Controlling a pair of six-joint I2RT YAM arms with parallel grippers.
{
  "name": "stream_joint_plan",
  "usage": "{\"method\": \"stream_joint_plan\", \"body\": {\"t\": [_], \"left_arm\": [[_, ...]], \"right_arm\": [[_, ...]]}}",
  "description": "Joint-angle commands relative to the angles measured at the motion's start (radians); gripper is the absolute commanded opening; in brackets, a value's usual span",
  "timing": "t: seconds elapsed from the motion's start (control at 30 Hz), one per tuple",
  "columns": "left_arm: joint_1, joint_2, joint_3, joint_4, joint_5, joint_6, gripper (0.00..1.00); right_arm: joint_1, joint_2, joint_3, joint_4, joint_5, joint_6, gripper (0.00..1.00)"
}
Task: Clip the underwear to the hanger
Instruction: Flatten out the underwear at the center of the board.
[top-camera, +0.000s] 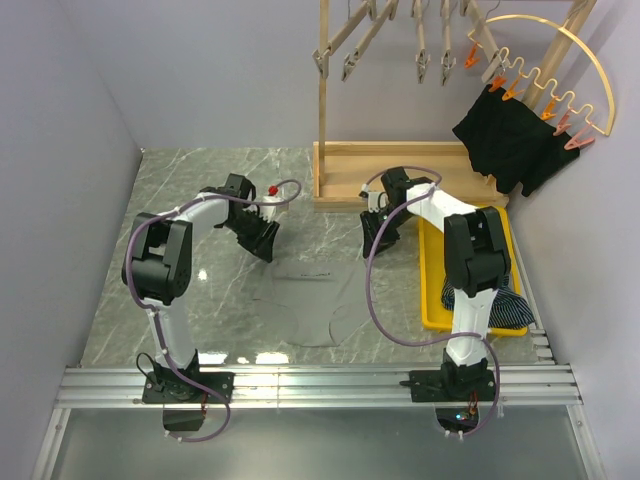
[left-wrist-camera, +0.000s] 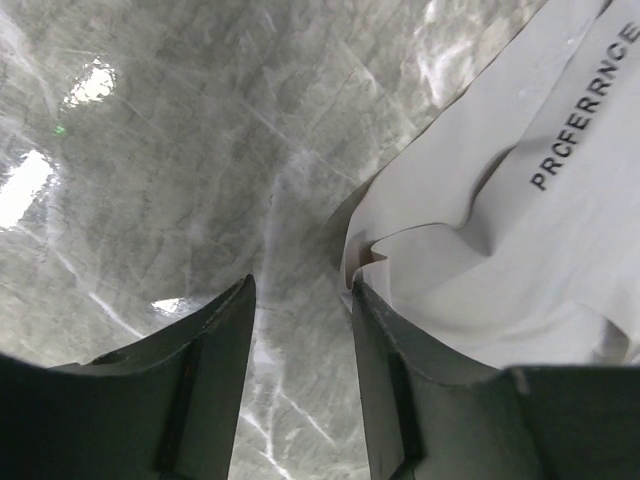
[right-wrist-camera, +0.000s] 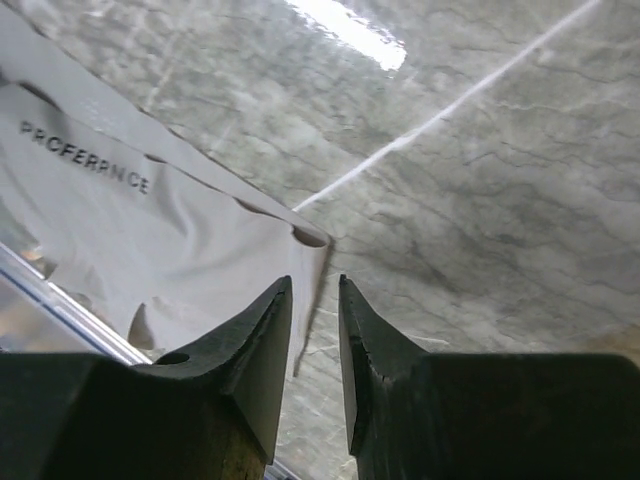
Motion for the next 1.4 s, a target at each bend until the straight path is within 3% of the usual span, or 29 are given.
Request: {"method": "stream_joint_plan", "body": {"t": [0.0, 0.47, 1.1, 1.37], "left_arm": [[0.008, -0.044, 0.024, 0.007, 0.081, -0.031, 0.50], [0.051, -0.022, 0.062, 0.044, 0.085, -0.117, 0.51], [0.011, 0.032, 0.039, 0.025, 0.125, -0.109, 0.47], [0.011, 0.030, 0.026, 0.033, 0.096, -0.103, 0.48]], "right_arm": [[-0.001, -0.056, 0.021, 0.005, -0.065, 0.018, 0.34], [0.019, -0.019, 0.002, 0.021, -0.075, 0.021, 0.34], [0.050, 0.013, -0.010, 0.035, -0.032, 0.013, 0.31], [0.062, 0.014, -0.022, 0.032, 0.022, 0.017, 0.36]]}}
